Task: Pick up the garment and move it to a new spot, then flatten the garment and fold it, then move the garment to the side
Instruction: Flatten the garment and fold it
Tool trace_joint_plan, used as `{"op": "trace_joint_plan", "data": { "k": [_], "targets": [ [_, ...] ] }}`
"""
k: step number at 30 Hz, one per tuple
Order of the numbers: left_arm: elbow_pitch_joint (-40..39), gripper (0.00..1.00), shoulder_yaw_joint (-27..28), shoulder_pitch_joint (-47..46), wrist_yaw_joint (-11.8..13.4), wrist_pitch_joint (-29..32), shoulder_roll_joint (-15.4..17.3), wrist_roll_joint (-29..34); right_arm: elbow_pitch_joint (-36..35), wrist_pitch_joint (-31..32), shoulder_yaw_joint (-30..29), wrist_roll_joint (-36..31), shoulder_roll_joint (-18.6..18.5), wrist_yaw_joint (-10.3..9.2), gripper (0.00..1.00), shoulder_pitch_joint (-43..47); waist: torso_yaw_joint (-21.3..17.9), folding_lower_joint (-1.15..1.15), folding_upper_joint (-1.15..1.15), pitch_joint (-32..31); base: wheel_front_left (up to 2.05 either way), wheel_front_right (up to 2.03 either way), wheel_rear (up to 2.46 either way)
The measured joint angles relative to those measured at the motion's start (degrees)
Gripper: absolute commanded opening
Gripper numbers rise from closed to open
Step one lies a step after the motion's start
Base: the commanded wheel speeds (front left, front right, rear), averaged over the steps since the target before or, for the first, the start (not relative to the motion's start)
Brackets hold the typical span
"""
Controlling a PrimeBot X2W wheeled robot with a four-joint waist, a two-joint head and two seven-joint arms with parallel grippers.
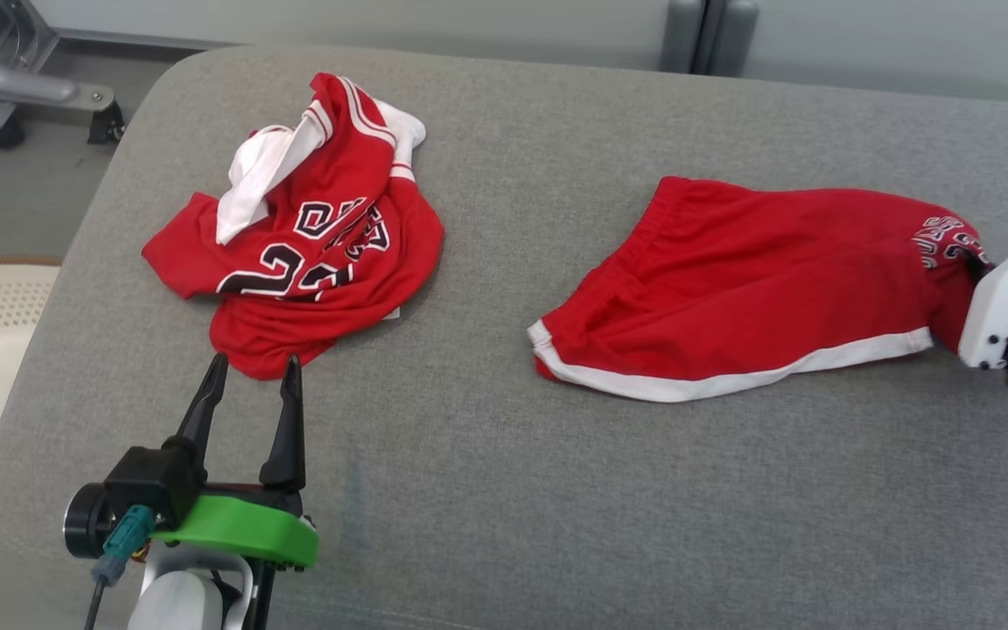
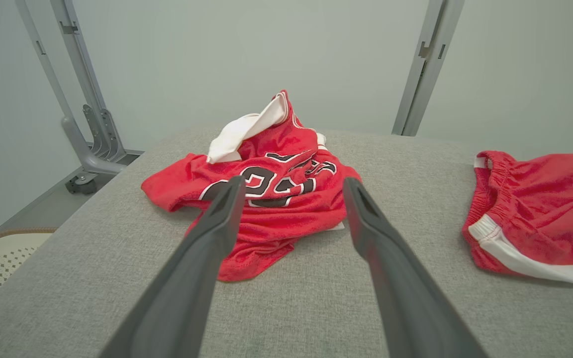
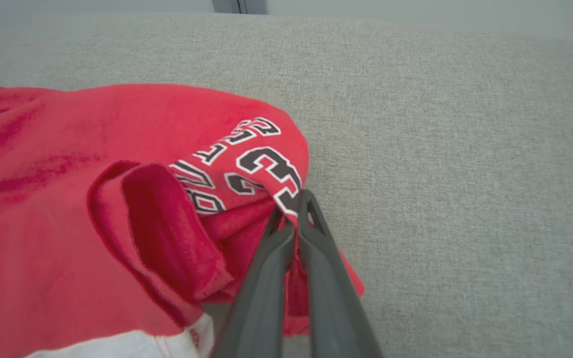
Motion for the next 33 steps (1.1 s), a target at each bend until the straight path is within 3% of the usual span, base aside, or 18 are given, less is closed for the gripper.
{"op": "trace_joint_plan", "data": {
  "k": [4,5,6,13,19,27,33],
  "targets": [
    [0.0,1.00,-0.4,-1.1,0.0,0.0,-0.1,-0.3,2.6,1.0,0.0,-0.8,-2.9,0.00,0.00,-3.1,1.7,0.00,0.00,2.4,0.00,0.00,0.00],
    [0.1,1.00,-0.4,-1.2,0.0,0.0,-0.1,-0.3,3.2,0.6,0.0,-1.1,-3.3,0.00,0.29,-3.8,2.1,0.00,0.00,3.0,0.00,0.00,0.00],
    [0.2,1.00,-0.4,-1.2,0.0,0.0,-0.1,-0.4,3.8,-0.3,-0.2,-1.5,-3.3,0.00,0.99,-4.4,2.4,0.00,0.00,3.4,0.00,0.00,0.00],
    [0.9,1.00,-0.6,-1.3,0.0,0.0,-0.1,-0.3,7.1,-8.0,-0.5,-4.3,-1.0,0.00,1.00,-6.1,1.9,0.00,0.00,3.5,0.00,0.00,0.00],
    [1.3,1.00,-0.1,-0.6,0.0,0.0,0.2,-0.3,4.7,-17.1,1.1,-5.6,2.4,0.00,1.00,-5.2,-0.8,0.00,0.00,1.4,0.00,0.00,0.00],
    [1.0,1.00,3.4,1.6,0.0,0.0,0.6,-0.6,-7.8,-24.7,5.3,-5.2,7.5,0.00,1.00,2.4,-6.9,0.00,0.00,-3.0,0.00,0.00,0.00],
    [0.1,1.00,4.9,2.9,0.0,0.0,0.6,-0.5,-18.9,-25.5,3.0,-4.4,9.6,0.00,1.00,13.0,-11.4,0.00,0.00,-6.0,0.00,0.00,0.00]
  ]
}}
